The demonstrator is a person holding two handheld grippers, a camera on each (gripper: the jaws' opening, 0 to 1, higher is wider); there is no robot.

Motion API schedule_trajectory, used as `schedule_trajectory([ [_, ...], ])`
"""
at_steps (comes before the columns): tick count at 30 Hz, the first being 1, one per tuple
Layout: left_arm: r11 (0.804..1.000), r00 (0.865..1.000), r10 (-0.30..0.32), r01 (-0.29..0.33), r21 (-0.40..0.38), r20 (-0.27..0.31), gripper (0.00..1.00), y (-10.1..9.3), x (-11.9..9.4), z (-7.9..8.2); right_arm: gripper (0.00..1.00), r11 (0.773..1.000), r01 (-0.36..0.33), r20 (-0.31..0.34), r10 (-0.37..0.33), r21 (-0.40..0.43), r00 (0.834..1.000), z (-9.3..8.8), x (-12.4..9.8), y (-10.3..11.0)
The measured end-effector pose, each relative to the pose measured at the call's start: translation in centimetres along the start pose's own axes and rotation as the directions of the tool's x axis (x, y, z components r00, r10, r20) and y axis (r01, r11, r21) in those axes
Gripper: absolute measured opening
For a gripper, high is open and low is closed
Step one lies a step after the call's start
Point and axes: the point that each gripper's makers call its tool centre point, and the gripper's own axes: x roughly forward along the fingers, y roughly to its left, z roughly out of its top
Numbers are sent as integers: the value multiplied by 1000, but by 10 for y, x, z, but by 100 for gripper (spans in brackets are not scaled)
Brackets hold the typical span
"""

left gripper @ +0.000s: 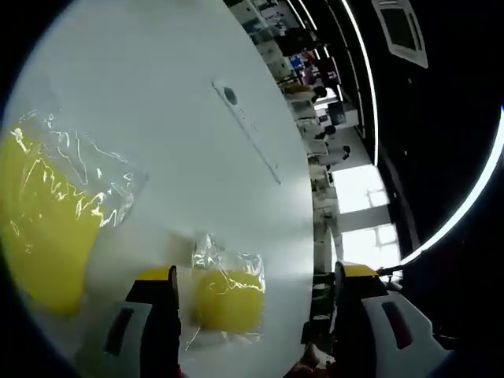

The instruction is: Compare the silicone blocks by pressing each to a similar depth, holding the contact briefly, and releasing to observe deformation and rebound differences across the visible hardness samples.

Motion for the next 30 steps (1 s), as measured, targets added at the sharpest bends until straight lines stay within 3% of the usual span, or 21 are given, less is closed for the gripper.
schedule_trajectory([
  [9, 1000, 1000, 5, -5, 10, -21, 74, 4, 20, -1, 72, 999, 19, 10, -19, 28, 1000, -1, -1, -10],
  [14, 999, 1000, 24, -24, 34, -18, 61, 10, 28, 2, 72, 999, 28, 13, -28, 37, 1000, -3, -2, -13],
  [23, 978, 981, 183, -175, 112, -59, 19, 42, 35, 0, 71, 998, 35, 16, -36, 47, 999, -4, -2, -16],
  [26, 979, 982, 180, -173, 110, -54, 17, 40, 38, 1, 70, 998, 40, 21, -41, 48, 999, -3, -4, -17],
  [30, 967, 976, 204, -189, 170, -74, 14, 38, 40, -3, 70, 997, 53, 29, -55, 57, 998, -3, -7, -22],
])
